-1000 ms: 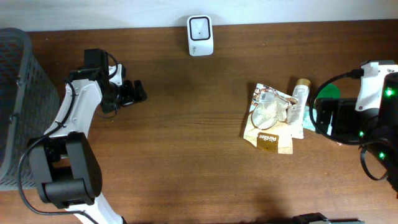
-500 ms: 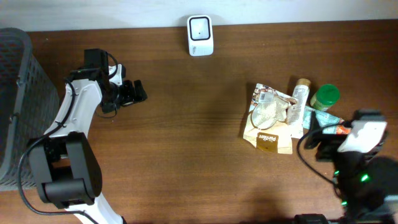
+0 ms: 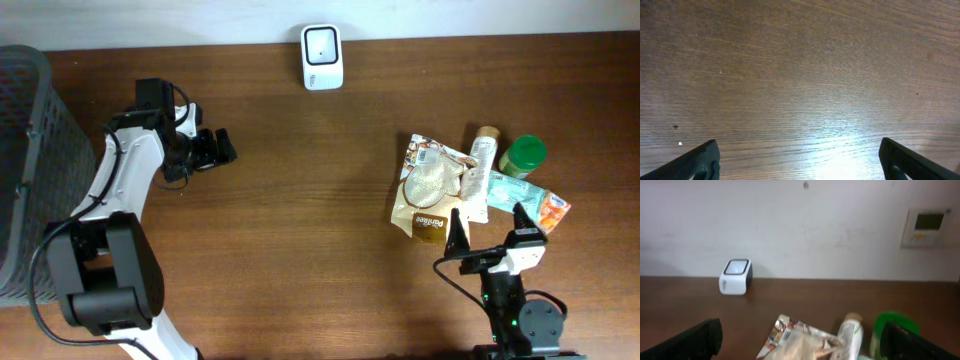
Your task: Scan the item barcode
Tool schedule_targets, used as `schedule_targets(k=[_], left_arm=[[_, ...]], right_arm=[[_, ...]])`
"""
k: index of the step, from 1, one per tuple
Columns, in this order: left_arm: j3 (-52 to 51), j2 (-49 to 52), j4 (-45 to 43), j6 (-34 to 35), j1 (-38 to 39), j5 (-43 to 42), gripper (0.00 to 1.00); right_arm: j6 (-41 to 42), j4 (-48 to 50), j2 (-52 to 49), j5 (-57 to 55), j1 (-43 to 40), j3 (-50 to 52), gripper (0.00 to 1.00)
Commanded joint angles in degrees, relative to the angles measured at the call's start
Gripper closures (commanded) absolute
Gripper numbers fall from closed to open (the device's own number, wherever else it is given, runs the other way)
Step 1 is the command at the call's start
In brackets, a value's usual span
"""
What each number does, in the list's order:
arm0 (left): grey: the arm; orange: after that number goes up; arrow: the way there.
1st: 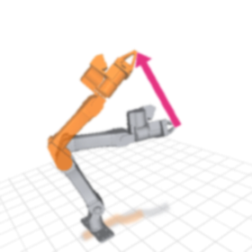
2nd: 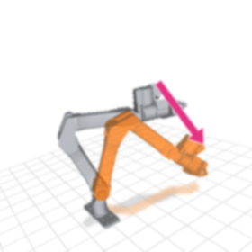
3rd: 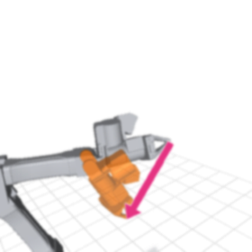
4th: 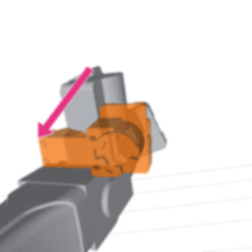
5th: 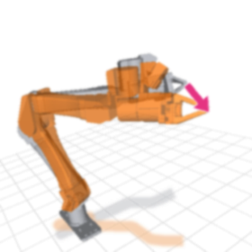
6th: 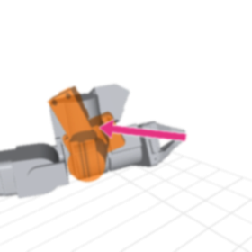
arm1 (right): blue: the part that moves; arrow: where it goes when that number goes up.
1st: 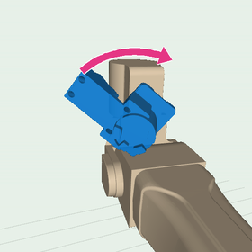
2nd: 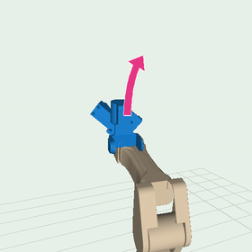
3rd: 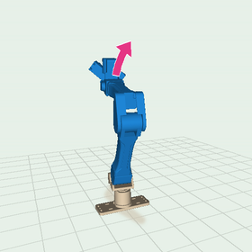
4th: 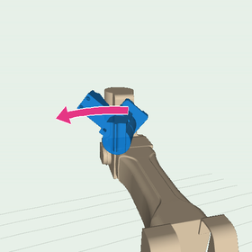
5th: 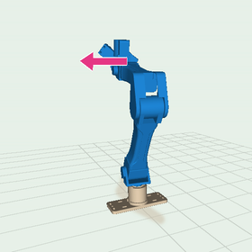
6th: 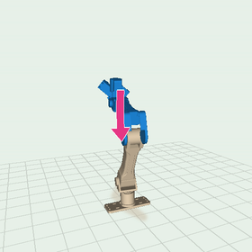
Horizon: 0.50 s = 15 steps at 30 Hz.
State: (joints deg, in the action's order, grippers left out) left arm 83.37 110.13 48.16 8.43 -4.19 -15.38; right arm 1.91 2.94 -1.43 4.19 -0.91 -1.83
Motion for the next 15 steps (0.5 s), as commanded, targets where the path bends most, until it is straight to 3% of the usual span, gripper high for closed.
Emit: schedule_targets(k=[1,4,15], left_arm=[[0.4,-0.7,-0.1,-0.3,-0.1,0.2,0.01],[0.4,-0.7,-0.1,-0.3,-0.1,0.2,0.01],[0.4,-0.7,-0.1,-0.3,-0.1,0.2,0.01]], right_arm=[[0.9,-3.4,1.2,-0.4,1.3,1.5,0.02],[-0.1,-7.2,1.2,-0.3,1.7,1.5,0.02],[-0.1,-7.1,1.0,-0.3,1.7,1.5,0.02]])
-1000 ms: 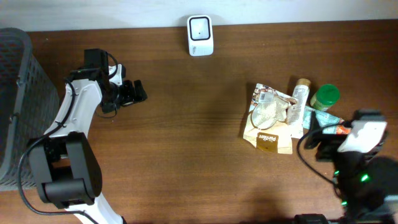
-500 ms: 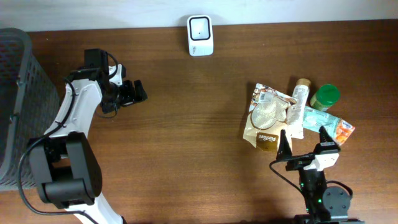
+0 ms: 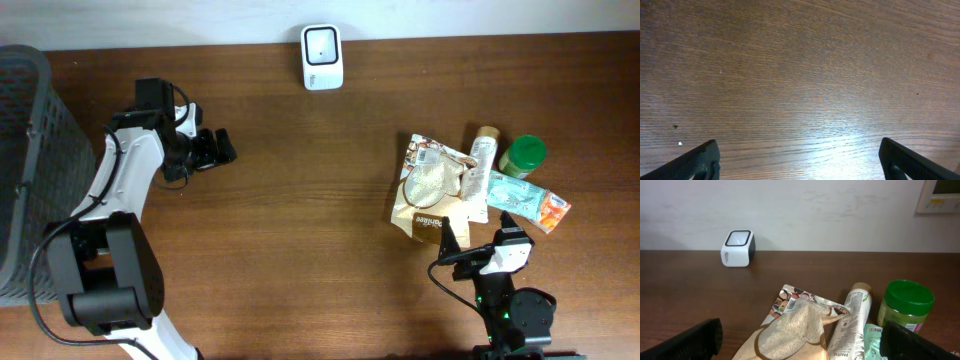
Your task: Scan the item barcode
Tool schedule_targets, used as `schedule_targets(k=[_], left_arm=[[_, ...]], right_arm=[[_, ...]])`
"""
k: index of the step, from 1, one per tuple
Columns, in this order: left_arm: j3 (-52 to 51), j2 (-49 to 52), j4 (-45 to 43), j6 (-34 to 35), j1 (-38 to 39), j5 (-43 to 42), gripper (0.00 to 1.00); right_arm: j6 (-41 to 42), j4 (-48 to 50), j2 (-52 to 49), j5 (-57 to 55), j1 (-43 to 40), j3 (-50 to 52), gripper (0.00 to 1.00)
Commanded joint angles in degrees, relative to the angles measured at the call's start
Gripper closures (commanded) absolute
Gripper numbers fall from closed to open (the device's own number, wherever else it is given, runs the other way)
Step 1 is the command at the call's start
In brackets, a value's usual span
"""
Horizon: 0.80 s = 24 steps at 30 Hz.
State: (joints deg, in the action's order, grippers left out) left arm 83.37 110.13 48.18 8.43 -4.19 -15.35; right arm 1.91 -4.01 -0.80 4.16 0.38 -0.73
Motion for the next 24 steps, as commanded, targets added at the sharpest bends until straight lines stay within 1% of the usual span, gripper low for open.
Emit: schedule_targets(k=[1,12,15,16,17,18,20,23,24], left_arm=[[0.4,-0.7,-0.1,-0.3,-0.1,0.2,0.01],[0.4,-0.7,-0.1,-0.3,-0.1,0.2,0.01],[0.3,-2.6,0.3,-0.3,0.7,0.7,0.01],[0.1,-4.0,1.1,-0.4,1.3,2.8,0.01],[-0.2,-5.8,0.8,-0.5,1.9,7.3,0.01],[-0.4,-7.5,0.7,-0.5,2.4,10.1,0.01],[-1.6,-11.2,0.5,-0.5,3.6,13.6,0.01],[-6.0,-17.9,-4.6,-0.6,5.4,16.6,0.01],[-8.8,-20.8,-8.1,-1.7,5.7,16.6,0.01]], right_arm=[[-0.1,-0.1,0.4,-0.3,0.4,0.4,0.02],[-0.1,-0.1,0.4,-0.3,0.4,0.4,0.02],[-0.1,-0.1,0.4,-0.3,0.4,0.4,0.02],[-0.1,-0.1,0.4,-0.3,0.4,0.4,0.02],[-0.1,-0.1,0.4,-0.3,0.4,0.4,0.02],[-0.1,-0.1,0.4,-0.3,0.4,0.4,0.02],[-0.1,-0.1,0.4,-0.3,0.4,0.4,0.02],[-0.1,-0.1,0.4,-0.3,0.4,0.4,0.02],[-0.1,-0.1,0.4,-0.3,0.4,0.4,0.02]])
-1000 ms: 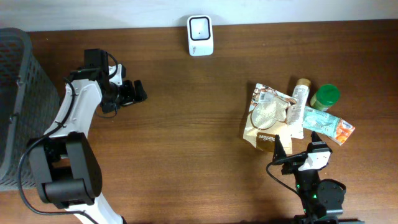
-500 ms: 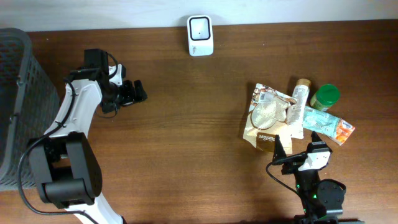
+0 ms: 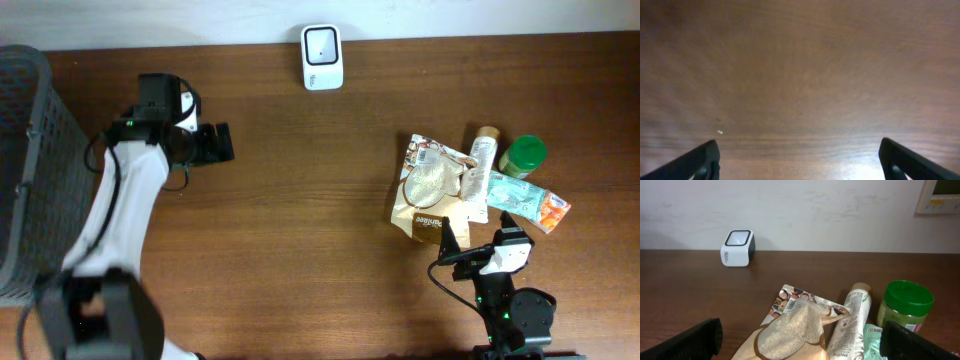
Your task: Scan the item barcode
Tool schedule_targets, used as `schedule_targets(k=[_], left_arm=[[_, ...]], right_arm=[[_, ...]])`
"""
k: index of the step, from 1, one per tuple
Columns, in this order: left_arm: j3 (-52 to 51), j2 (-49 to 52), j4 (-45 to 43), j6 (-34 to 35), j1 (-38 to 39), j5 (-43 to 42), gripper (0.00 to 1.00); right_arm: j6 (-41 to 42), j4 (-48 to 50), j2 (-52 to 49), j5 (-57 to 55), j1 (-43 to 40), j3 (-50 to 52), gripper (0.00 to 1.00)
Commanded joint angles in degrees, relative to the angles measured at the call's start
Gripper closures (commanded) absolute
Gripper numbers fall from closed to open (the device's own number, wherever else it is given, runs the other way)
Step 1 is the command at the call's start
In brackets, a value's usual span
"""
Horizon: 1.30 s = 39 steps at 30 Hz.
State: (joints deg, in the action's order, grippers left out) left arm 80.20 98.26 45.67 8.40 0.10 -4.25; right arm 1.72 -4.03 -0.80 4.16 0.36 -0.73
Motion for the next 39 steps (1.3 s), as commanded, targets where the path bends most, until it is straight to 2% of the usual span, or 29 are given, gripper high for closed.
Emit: schedule_targets(k=[1,4,8,9,15,17,22,25,30,33,39], left_arm=[[-8.9,-12.1,-9.6,-2.5,1.5,5.5,0.01],[-19.9,-21.2,-21.4,-5.5,1.4,5.0,0.01],[-32.9,-31.5,-32.6,-12.7,0.8,1.2,0.01],[-38.8,-36.9,-36.5,-14.9,-0.1,-0.5,0.01],[-60.1,-56.6,-53.2,-19.7,-1.1,-1.2,0.01],[-66.8,-63.7,-56.2,-20.8,-1.1,-1.2,0.01],[-76.8,-77.4,-56.8,-21.0,-1.1,-1.1,0.01],[-79.3,-81.9,-56.5,-23.7,-1.4,-1.1,0.01],[-79.7,-88.7,-47.4,-29.7,-1.4,-1.2,0.01],[-79.7,-93.0,-41.1,-30.5,-1.4,-0.9,0.01],[-79.7,-98.0,-41.3,-30.4,-1.4,-0.9,0.01]], right_arm=[[0.1,-0.1,0.4,-0.3,0.4,0.4,0.01],[0.1,-0.1,0.4,-0.3,0.4,0.4,0.02],[0.1,-0.1,0.4,-0.3,0.4,0.4,0.02],[0.1,-0.1,0.4,-0.3,0.4,0.4,0.02],[0.1,-0.1,0.4,-0.3,0.4,0.4,0.02],[0.1,-0.1,0.4,-0.3,0.4,0.4,0.02],[0.1,-0.1,0.4,-0.3,0.4,0.4,0.02],[0.1,-0.1,0.4,-0.3,0.4,0.4,0.02],[0.1,-0.1,0.4,-0.3,0.4,0.4,0.02],[0.1,-0.1,0.4,-0.3,0.4,0.4,0.02],[0.1,-0.1,0.4,-0.3,0.4,0.4,0.02]])
